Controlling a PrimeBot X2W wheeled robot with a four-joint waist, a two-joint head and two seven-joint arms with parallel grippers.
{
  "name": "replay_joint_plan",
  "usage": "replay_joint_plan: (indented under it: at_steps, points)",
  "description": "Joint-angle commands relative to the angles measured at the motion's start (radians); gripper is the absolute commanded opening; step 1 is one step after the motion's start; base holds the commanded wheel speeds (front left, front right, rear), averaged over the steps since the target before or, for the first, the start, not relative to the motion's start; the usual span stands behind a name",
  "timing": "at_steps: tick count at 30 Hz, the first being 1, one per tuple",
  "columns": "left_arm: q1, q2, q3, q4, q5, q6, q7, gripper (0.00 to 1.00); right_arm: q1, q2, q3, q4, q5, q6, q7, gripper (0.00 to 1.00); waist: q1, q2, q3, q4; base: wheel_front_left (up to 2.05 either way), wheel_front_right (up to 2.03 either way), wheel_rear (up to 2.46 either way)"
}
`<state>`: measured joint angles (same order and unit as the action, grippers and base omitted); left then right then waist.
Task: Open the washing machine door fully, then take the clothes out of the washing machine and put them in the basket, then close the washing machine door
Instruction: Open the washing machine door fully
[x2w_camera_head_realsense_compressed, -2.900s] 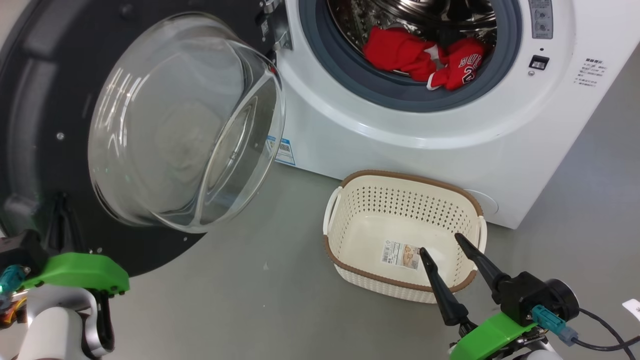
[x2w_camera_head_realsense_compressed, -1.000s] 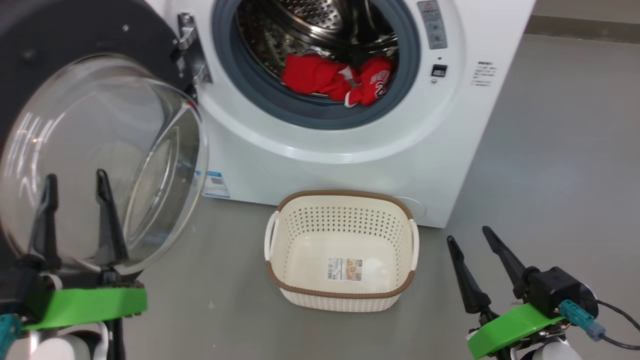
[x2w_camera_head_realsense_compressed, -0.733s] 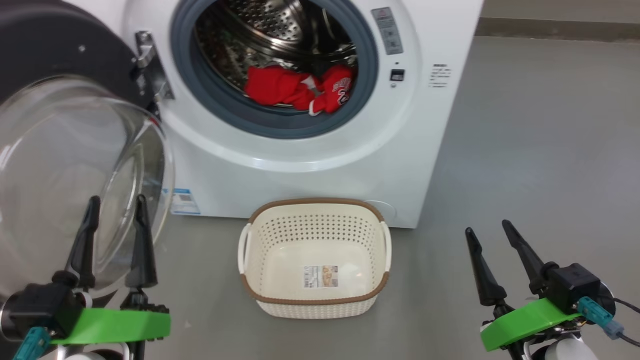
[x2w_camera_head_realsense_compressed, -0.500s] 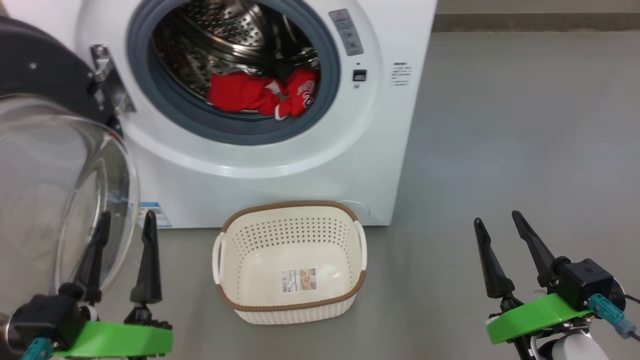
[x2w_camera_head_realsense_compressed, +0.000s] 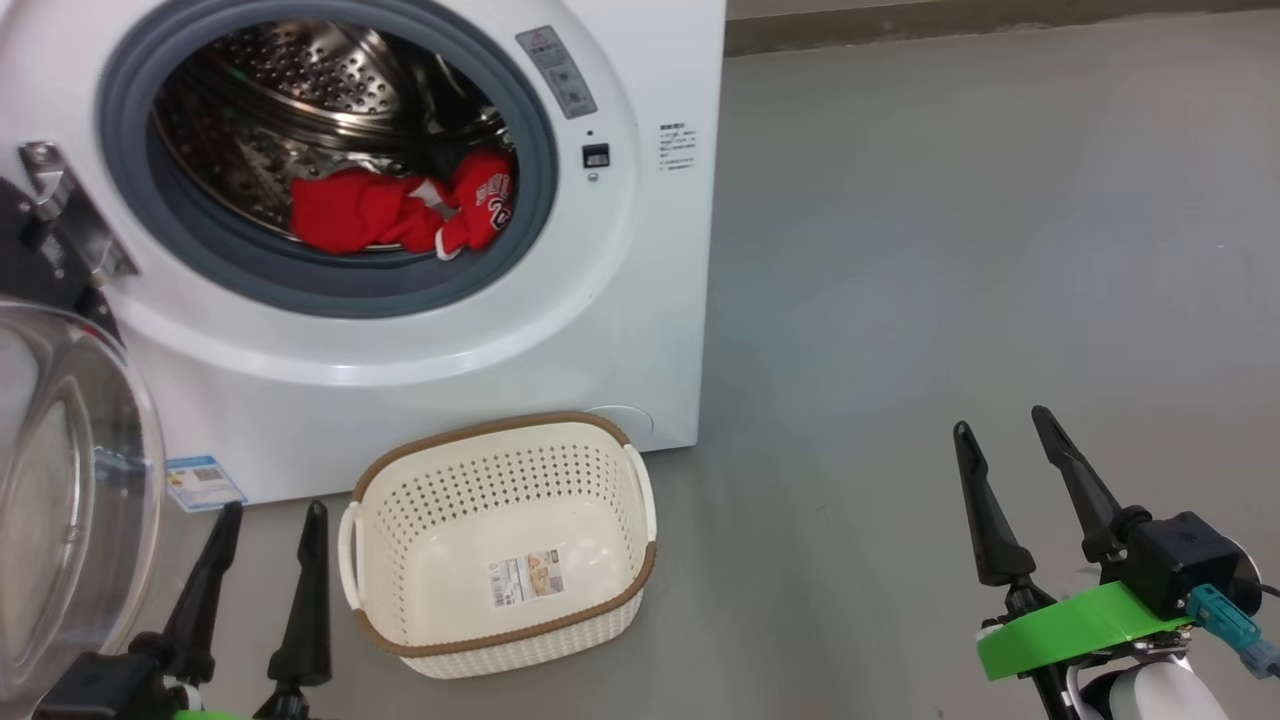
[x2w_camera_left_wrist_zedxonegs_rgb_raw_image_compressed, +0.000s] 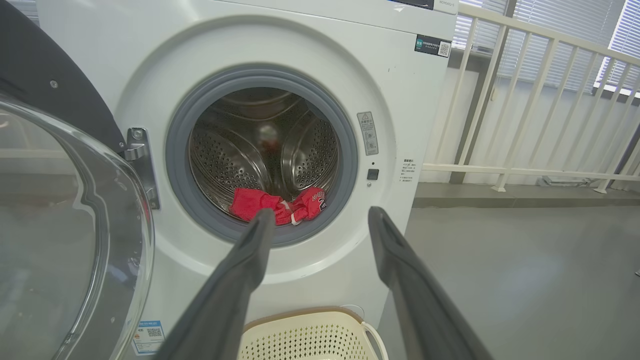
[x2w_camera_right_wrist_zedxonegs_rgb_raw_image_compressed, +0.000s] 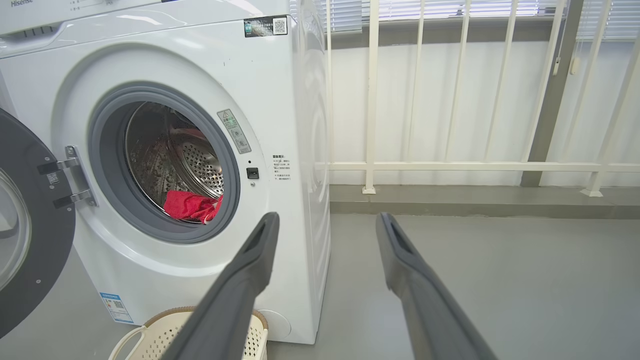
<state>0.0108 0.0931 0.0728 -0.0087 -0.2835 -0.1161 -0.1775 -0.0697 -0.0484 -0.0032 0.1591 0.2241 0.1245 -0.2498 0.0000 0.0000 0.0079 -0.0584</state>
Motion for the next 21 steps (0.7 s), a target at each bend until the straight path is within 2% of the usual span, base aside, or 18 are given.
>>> replay_joint_plan:
  at_steps: [1,8,21]
  points:
    - [-0.009,0.019,0.039,-0.033,-0.012,0.004,0.001,1.0,-0.029,-0.002,0.024,-0.033,-0.011,0.006,-0.012,1.0,0.0,0.0,-0.001,-0.018,0.0,0.0,0.0]
    - [0.024,0.006,0.056,-0.021,-0.016,0.048,-0.008,1.0,-0.013,-0.002,0.037,-0.05,-0.009,0.006,-0.012,1.0,0.0,0.0,-0.01,-0.043,0.0,0.0,0.0]
    - [0.057,0.008,0.047,-0.038,0.005,0.073,-0.03,1.0,0.008,-0.002,0.017,-0.059,-0.007,0.006,-0.012,1.0,0.0,0.0,-0.027,-0.043,0.0,0.0,0.0]
